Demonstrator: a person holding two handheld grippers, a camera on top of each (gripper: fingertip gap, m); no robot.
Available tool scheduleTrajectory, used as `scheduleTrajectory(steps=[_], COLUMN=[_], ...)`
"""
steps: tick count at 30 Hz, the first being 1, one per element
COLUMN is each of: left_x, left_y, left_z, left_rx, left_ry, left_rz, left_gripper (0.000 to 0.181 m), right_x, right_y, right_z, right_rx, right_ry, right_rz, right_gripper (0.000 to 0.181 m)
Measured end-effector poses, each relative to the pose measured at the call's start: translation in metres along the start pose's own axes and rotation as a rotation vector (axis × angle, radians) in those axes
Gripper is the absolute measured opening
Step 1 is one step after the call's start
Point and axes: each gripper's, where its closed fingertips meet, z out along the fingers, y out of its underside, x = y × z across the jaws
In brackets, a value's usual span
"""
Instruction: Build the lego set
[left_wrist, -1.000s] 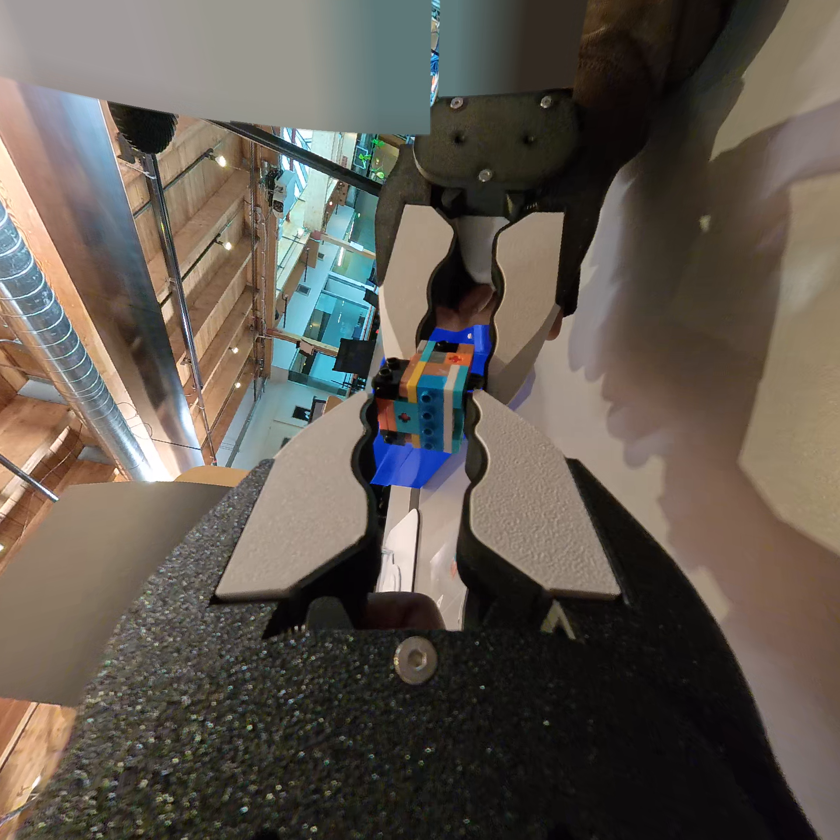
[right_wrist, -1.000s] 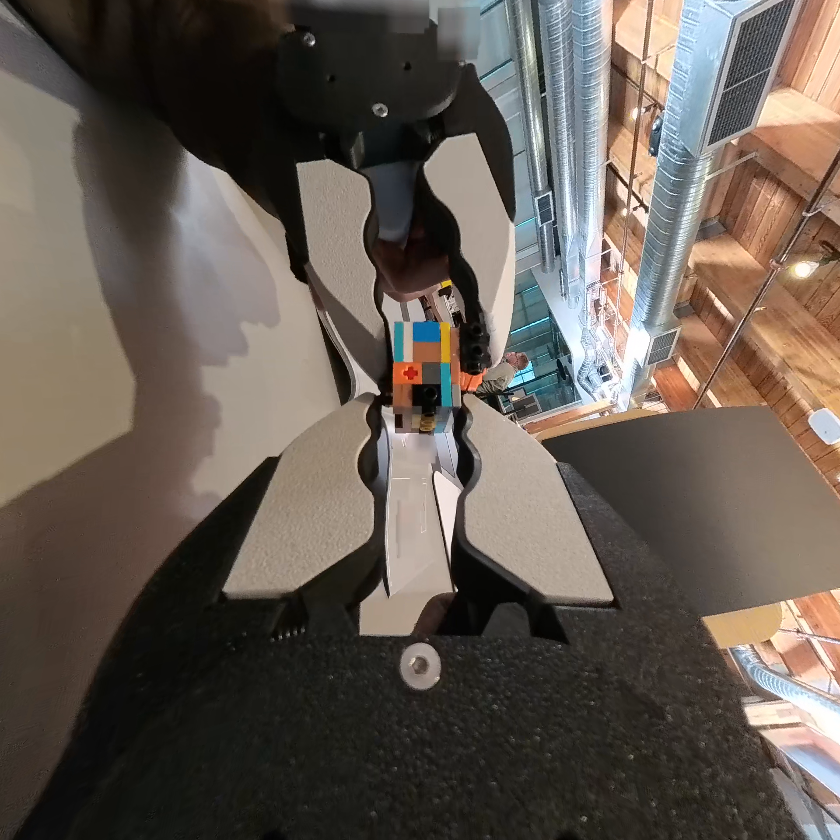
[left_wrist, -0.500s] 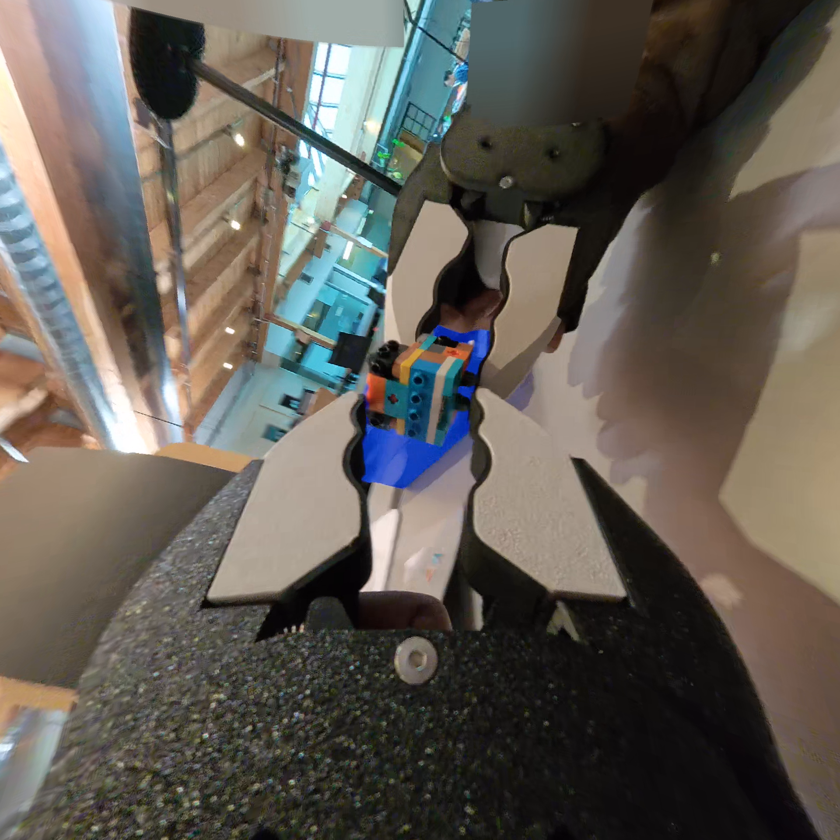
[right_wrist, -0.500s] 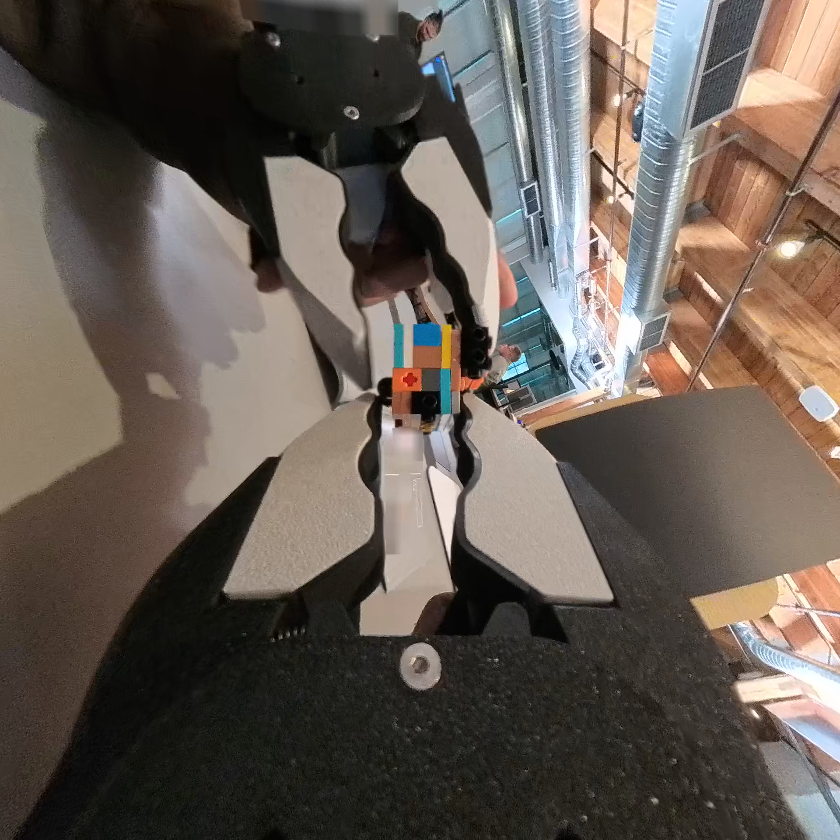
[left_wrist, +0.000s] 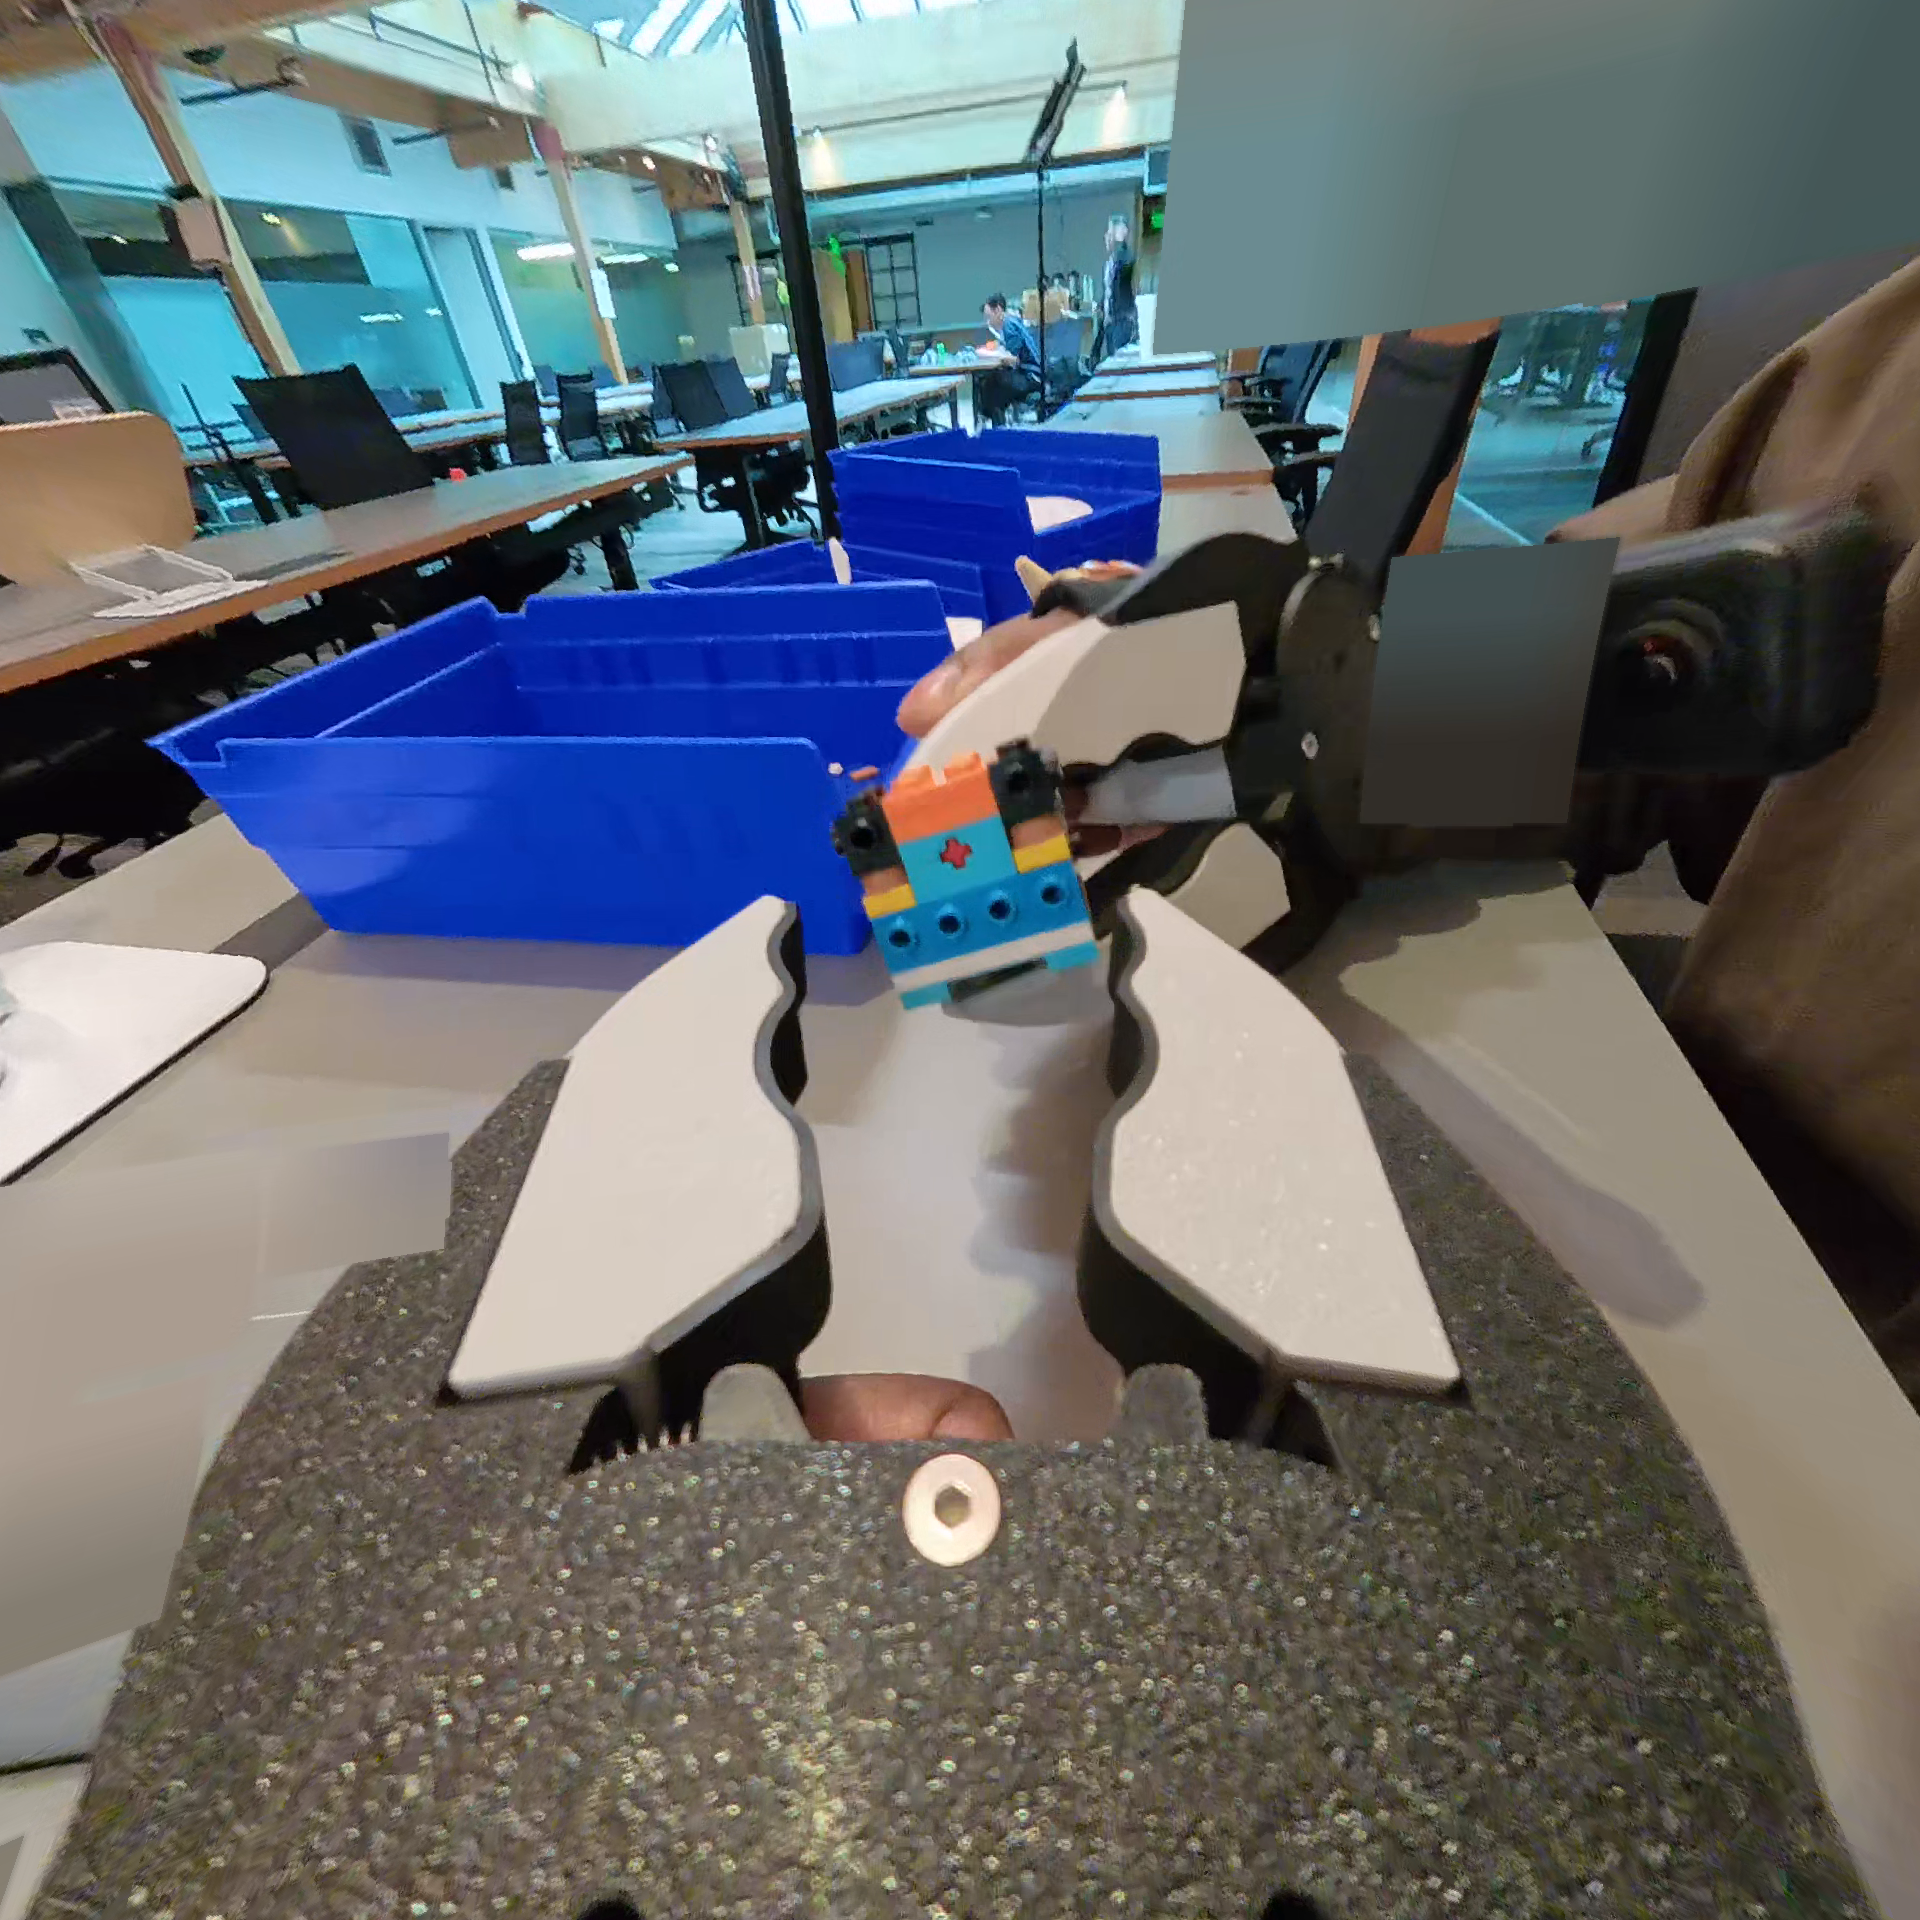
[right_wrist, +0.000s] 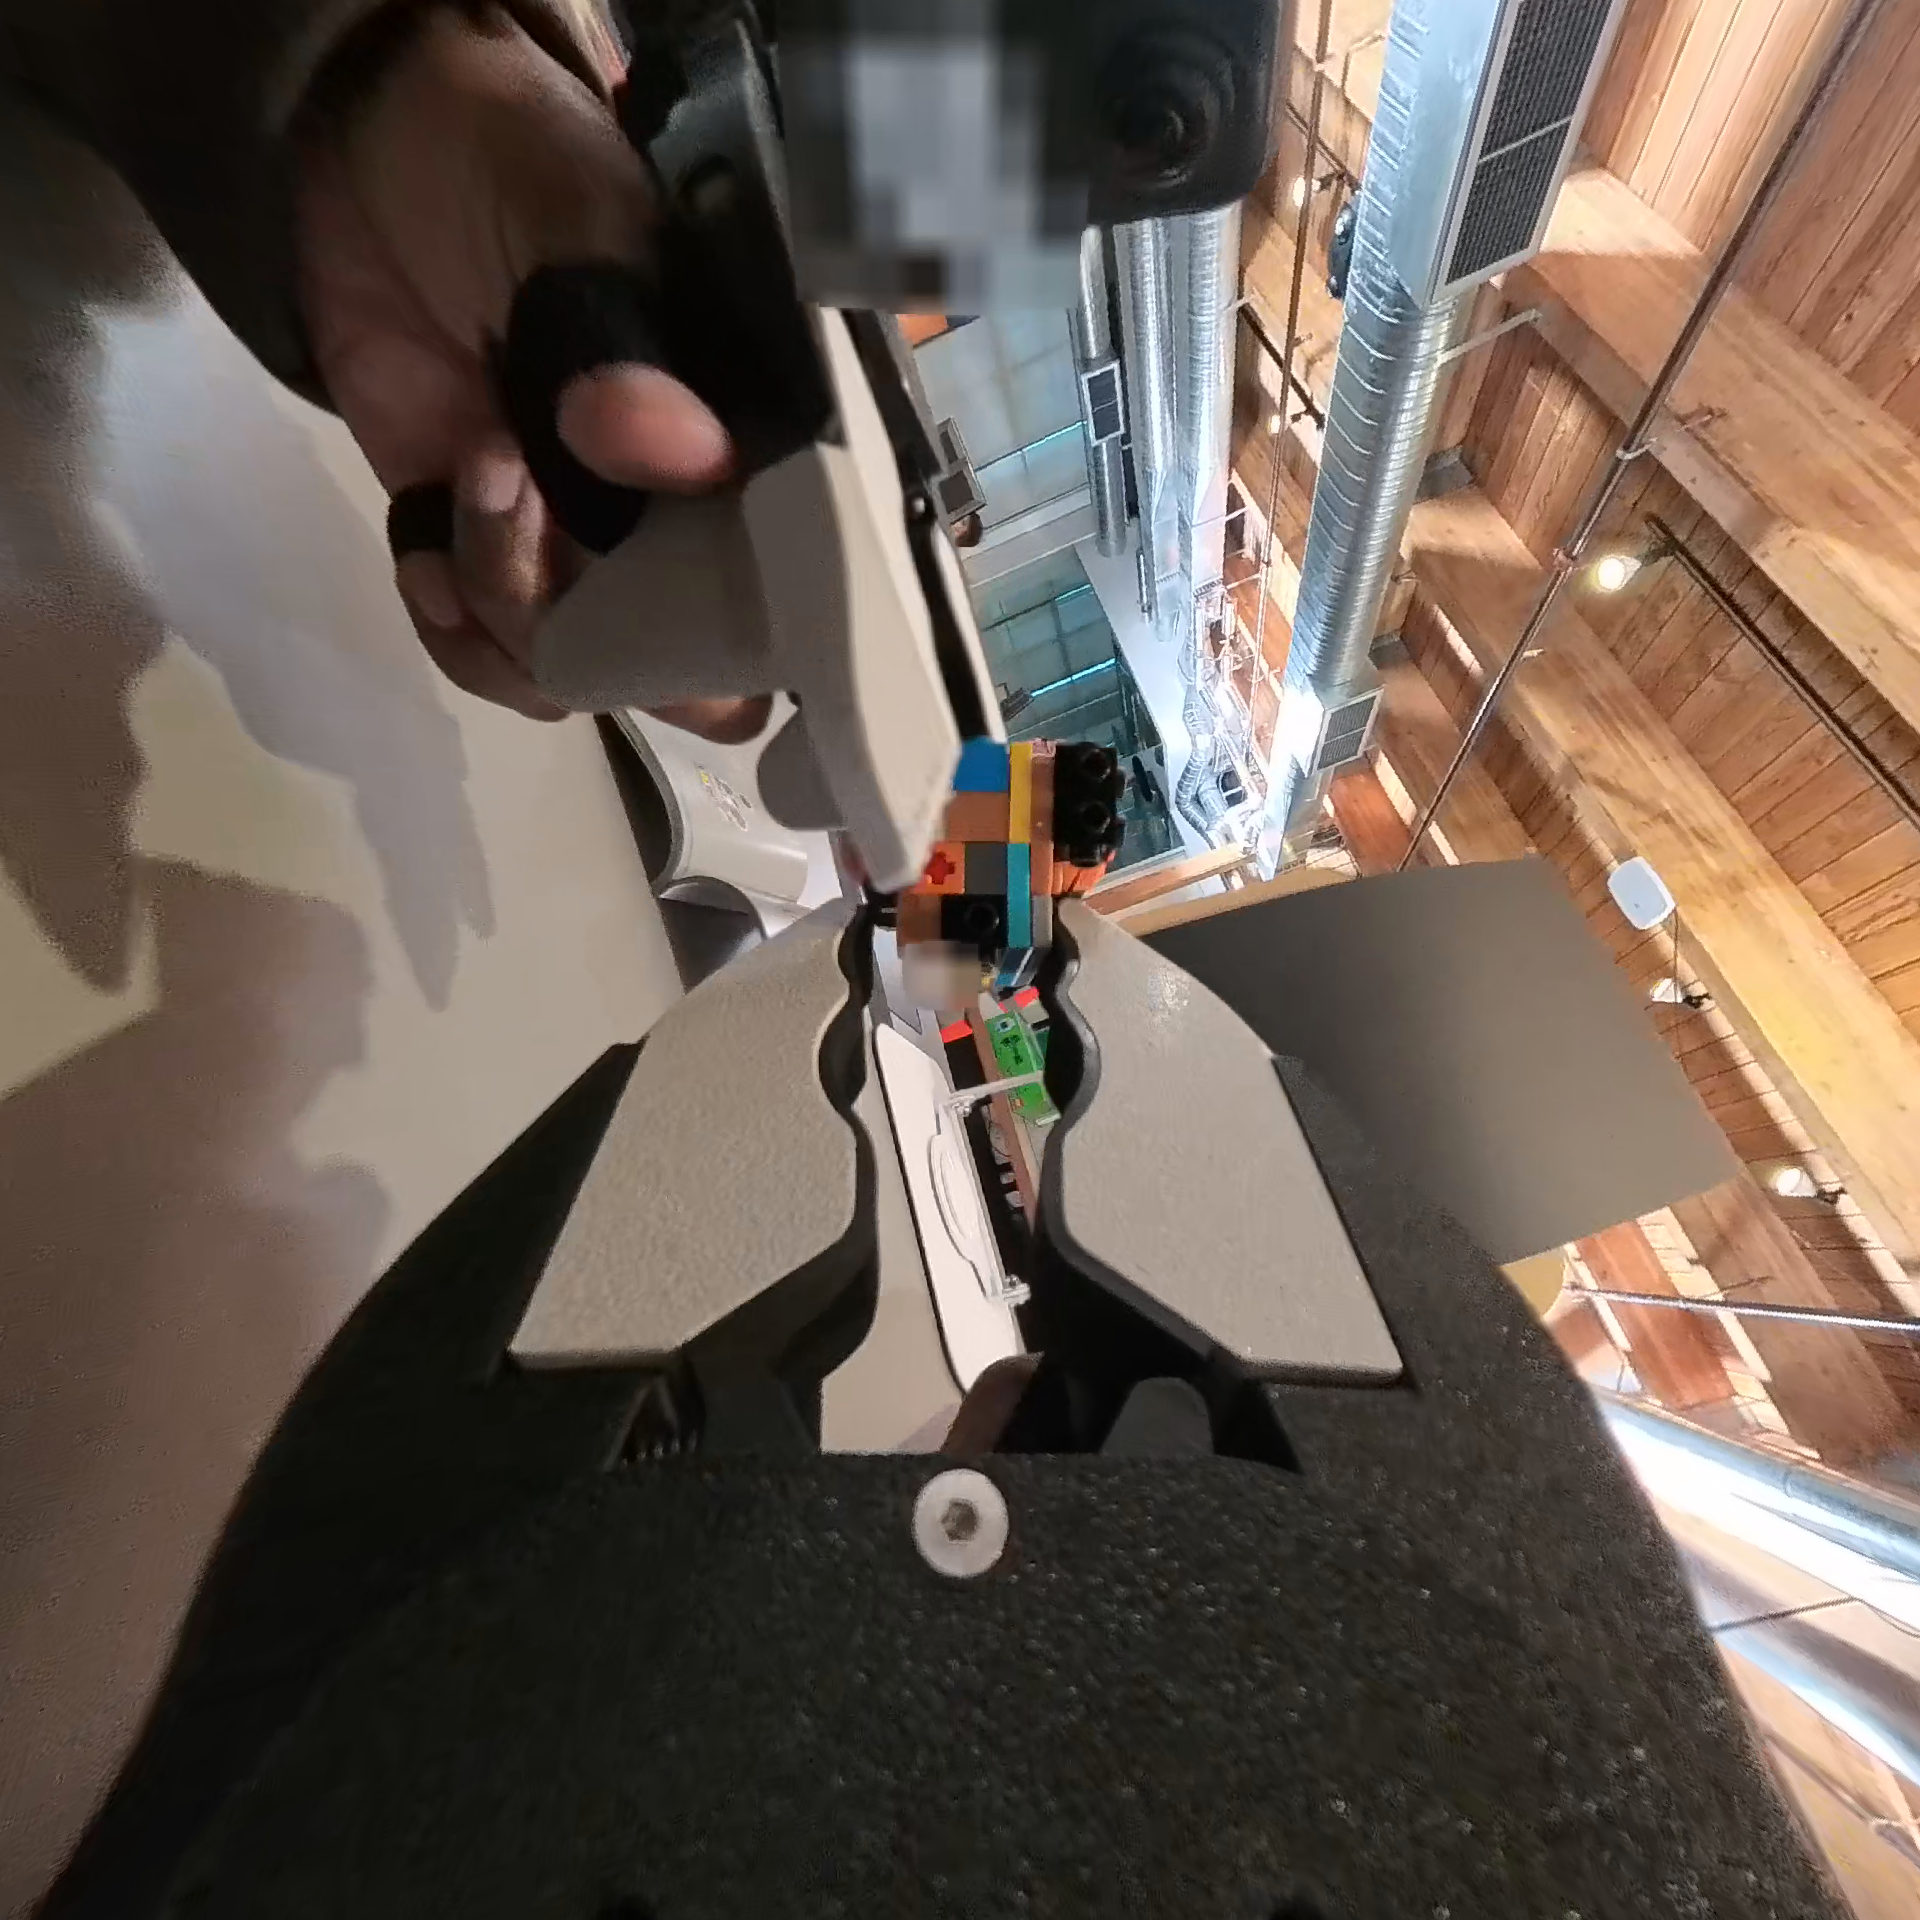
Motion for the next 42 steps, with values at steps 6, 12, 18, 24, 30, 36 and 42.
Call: scheduleTrajectory(steps=[6,12,18,24,30,36,42], left_x=[0.005,-0.004,-0.021,-0.016,-0.011,-0.010,-0.009], left_y=[-0.007,-0.005,0.007,0.019,0.020,0.019,0.020], left_z=[0.002,0.003,-0.006,-0.006,-0.006,-0.006,-0.007], left_rx=[0.011,-0.057,-0.174,-0.249,-0.270,-0.281,-0.292], left_ry=[-0.011,-0.111,-0.232,-0.207,-0.188,-0.171,-0.153], left_rz=[0.003,0.028,0.093,0.085,0.086,0.073,0.055], left_gripper=[0.042,0.041,0.041,0.041,0.040,0.040,0.039], right_x=[0.003,0.001,0.005,-0.008,-0.013,-0.010,-0.011], right_y=[-0.001,0.002,0.005,-0.002,-0.009,-0.010,-0.010], right_z=[-0.001,0.000,0.000,0.014,0.018,0.018,0.019], right_rx=[0.025,0.033,0.058,0.082,0.096,0.111,0.113], right_ry=[0.050,0.073,0.068,-0.015,-0.010,0.008,-0.004], right_rz=[0.055,0.071,0.152,0.195,0.164,0.215,0.227], right_gripper=[0.031,0.041,0.057,0.074,0.055,0.048,0.047])
